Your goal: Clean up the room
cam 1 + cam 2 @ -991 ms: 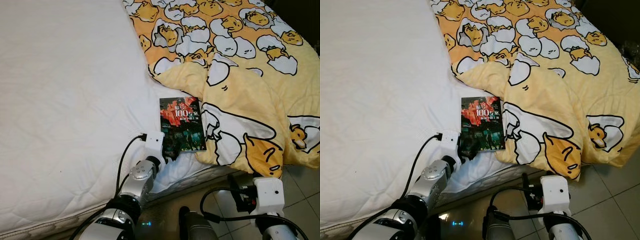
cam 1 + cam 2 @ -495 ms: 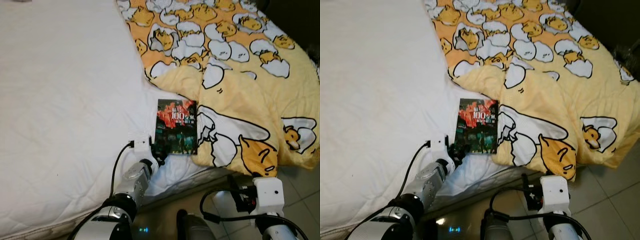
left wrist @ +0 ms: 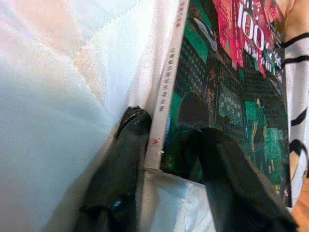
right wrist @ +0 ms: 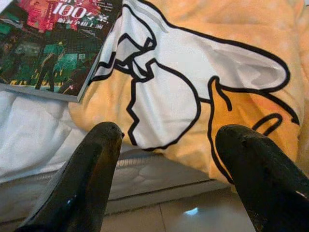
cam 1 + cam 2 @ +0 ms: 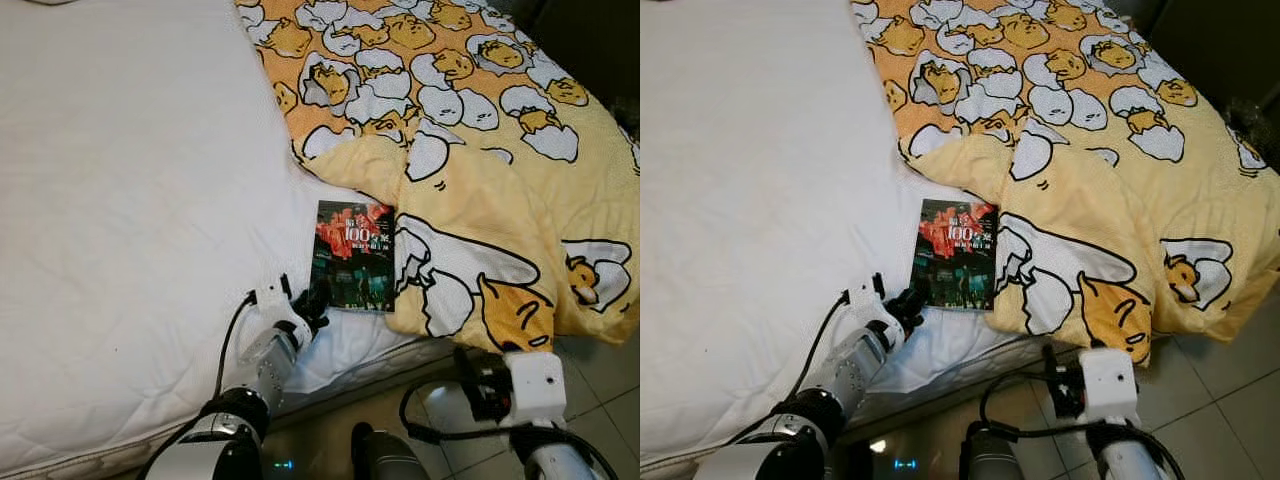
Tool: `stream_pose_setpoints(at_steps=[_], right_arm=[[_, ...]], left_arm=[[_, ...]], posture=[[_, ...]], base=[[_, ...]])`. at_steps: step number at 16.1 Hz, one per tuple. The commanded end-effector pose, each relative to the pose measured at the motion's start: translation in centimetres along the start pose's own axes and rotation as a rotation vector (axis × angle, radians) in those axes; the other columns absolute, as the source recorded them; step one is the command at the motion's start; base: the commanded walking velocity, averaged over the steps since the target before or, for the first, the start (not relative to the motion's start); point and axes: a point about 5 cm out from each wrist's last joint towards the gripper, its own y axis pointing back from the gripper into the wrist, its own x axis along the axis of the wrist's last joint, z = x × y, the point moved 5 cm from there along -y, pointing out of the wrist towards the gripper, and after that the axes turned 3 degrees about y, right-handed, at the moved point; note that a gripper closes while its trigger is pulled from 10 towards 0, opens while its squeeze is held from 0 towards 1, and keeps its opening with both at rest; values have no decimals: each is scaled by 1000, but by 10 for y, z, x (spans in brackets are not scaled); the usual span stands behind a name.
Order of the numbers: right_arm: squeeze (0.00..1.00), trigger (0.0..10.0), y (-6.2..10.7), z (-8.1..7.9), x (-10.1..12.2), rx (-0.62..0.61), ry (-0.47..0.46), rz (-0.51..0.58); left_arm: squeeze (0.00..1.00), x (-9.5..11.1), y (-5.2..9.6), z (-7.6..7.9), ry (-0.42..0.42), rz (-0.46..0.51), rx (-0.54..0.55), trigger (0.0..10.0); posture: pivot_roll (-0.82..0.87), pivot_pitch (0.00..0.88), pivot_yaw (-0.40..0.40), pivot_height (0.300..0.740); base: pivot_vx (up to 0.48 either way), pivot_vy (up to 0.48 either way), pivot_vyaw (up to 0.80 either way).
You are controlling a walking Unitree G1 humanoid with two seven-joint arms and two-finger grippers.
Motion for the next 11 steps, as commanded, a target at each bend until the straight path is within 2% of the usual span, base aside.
stream_pose_setpoints(at_steps=[1, 2, 3, 4, 7, 9, 10, 11], right_arm=[[0, 10000, -3, 6, -3, -14, 7, -6], [0, 10000, -6, 7, 0, -21, 4, 6], [0, 10000, -20, 14, 8, -46, -1, 38], [0, 10000, -25, 16, 10, -53, -3, 44], [0, 10000, -49, 25, 24, -87, -15, 103], [0, 10000, -68, 32, 40, -102, -50, 148], [0, 10000, -74, 35, 47, -109, -72, 169], [0, 10000, -83, 38, 54, -118, -99, 190]], left_arm=[[0, -25, -18, 83, 59, -82, -182, 0], [0, -22, -19, 86, 59, -75, -196, 0], [0, -14, -21, 93, 41, -64, -229, 0], [0, -12, -22, 95, 36, -64, -236, 0], [0, 0, -25, 110, -34, -46, -295, 0], [0, 24, -25, 110, -94, 19, -315, 0], [0, 43, -24, 106, -152, 89, -314, 0], [0, 75, -18, 101, -266, 217, -292, 0]], posture=[[-317, 130, -62, 740], [-316, 121, -57, 740], [-314, 73, -35, 740], [-311, 59, -28, 740], [-274, 0, -8, 740], [-237, 0, -3, 740], [-217, 0, 1, 740], [-174, 0, 5, 740]], base=[[0, 0, 0], [0, 0, 0], [0, 0, 0], [0, 0, 0], [0, 0, 0], [0, 0, 0], [0, 0, 0], [0, 0, 0]])
